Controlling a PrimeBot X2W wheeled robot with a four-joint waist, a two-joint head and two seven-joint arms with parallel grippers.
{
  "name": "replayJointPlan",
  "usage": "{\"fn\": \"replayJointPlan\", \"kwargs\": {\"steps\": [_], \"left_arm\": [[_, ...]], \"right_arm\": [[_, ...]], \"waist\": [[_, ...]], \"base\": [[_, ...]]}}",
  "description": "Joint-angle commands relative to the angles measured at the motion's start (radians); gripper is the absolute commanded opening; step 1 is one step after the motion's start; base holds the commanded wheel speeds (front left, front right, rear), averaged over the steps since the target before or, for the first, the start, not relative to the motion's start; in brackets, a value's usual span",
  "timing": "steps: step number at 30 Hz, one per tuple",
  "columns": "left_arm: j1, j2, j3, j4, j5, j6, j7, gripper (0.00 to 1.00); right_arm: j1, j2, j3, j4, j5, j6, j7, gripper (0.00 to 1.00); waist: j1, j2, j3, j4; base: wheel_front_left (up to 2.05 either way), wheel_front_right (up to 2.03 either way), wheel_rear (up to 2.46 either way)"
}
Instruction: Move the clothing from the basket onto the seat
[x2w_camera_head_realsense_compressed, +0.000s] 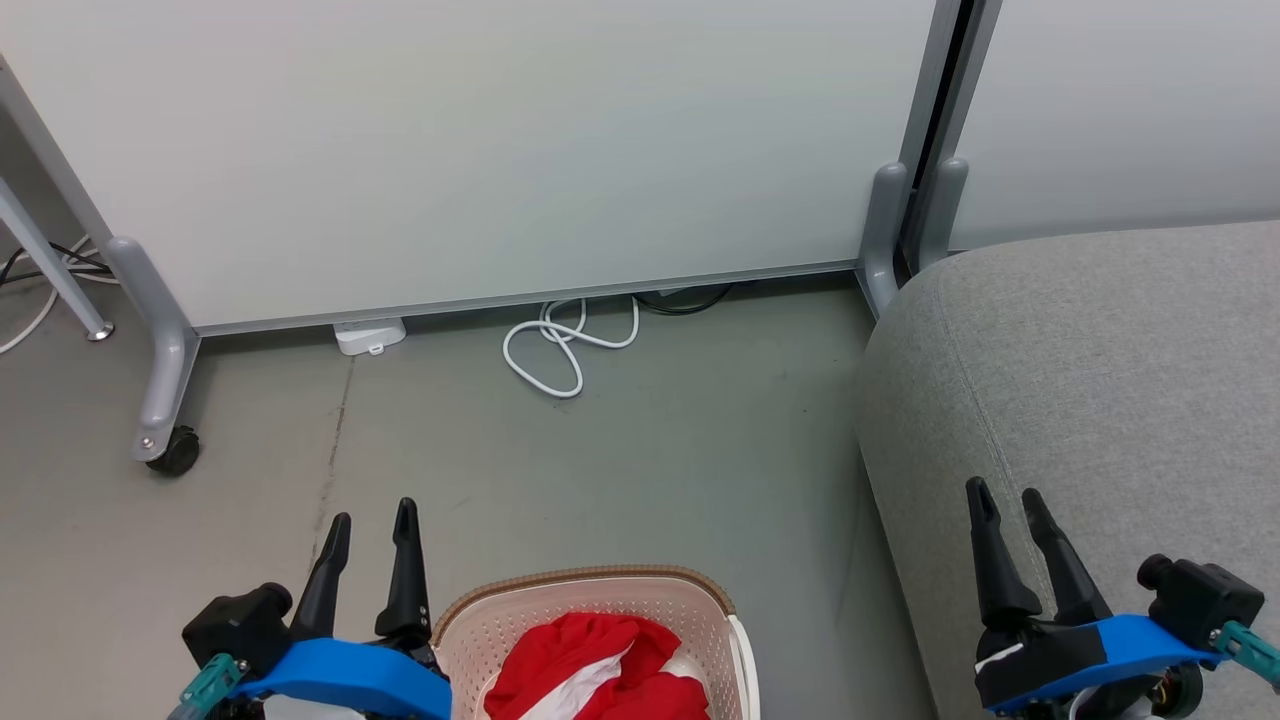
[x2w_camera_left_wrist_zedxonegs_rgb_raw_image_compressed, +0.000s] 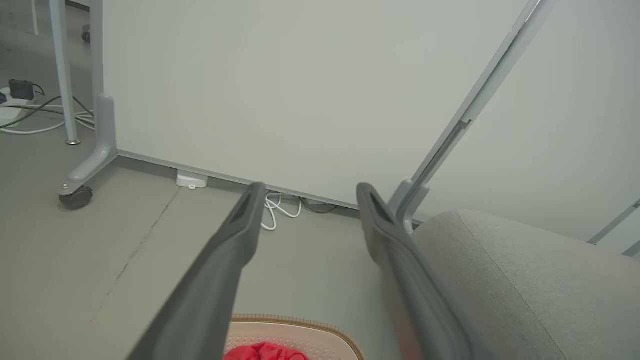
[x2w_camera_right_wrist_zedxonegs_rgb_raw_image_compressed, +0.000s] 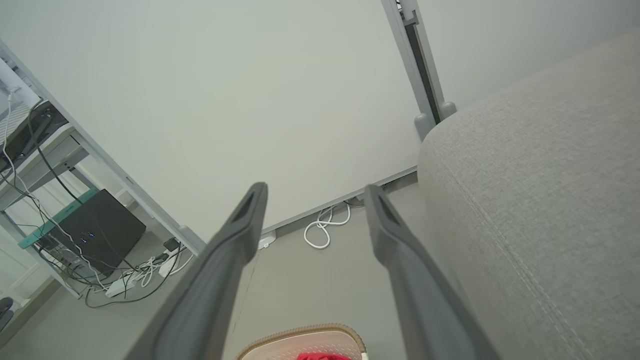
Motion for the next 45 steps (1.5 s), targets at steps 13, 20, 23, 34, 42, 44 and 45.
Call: {"fn": "replayJointPlan", "kwargs": {"steps": [13,20,23,34,42,44,45], "left_arm": [[-0.009,0.004,-0.015,0.009,0.117,0.016,-0.039,1.00],[-0.008,0.000,-0.021,0.017,0.152,0.019,-0.052,1.00],[-0.006,-0.001,-0.026,0.026,0.166,0.017,-0.058,1.00],[0.000,-0.005,-0.036,0.053,0.220,0.028,-0.080,1.00],[0.012,-0.008,-0.032,0.050,0.246,0.034,-0.094,1.00],[0.014,-0.008,-0.033,0.049,0.255,0.033,-0.098,1.00],[0.014,-0.008,-0.035,0.049,0.260,0.033,-0.099,1.00]], "right_arm": [[0.006,-0.009,0.001,-0.013,-0.138,0.002,0.005,1.00],[0.007,-0.009,-0.006,-0.012,-0.188,0.002,0.005,1.00],[0.009,-0.009,-0.011,-0.009,-0.216,0.002,0.007,1.00],[0.015,-0.010,-0.018,-0.013,-0.304,0.002,0.023,1.00],[0.021,-0.011,-0.023,-0.016,-0.356,0.002,0.022,1.00],[0.022,-0.011,-0.023,-0.017,-0.365,0.002,0.019,1.00],[0.023,-0.011,-0.023,-0.017,-0.371,0.002,0.017,1.00]], "waist": [[0.0000,-0.0001,0.002,0.001],[0.0000,-0.0001,0.002,0.001],[0.0000,-0.0001,0.001,0.001],[0.0000,-0.0001,-0.006,0.002],[0.0000,-0.0001,-0.008,0.006],[0.0000,-0.0001,-0.007,0.007],[0.0000,-0.0001,-0.007,0.008]], "base": [[0.00,0.00,0.00],[0.00,0.00,0.00],[0.00,0.00,0.00],[0.00,0.00,0.00],[0.00,0.00,0.00],[0.00,0.00,0.00],[0.00,0.00,0.00]]}}
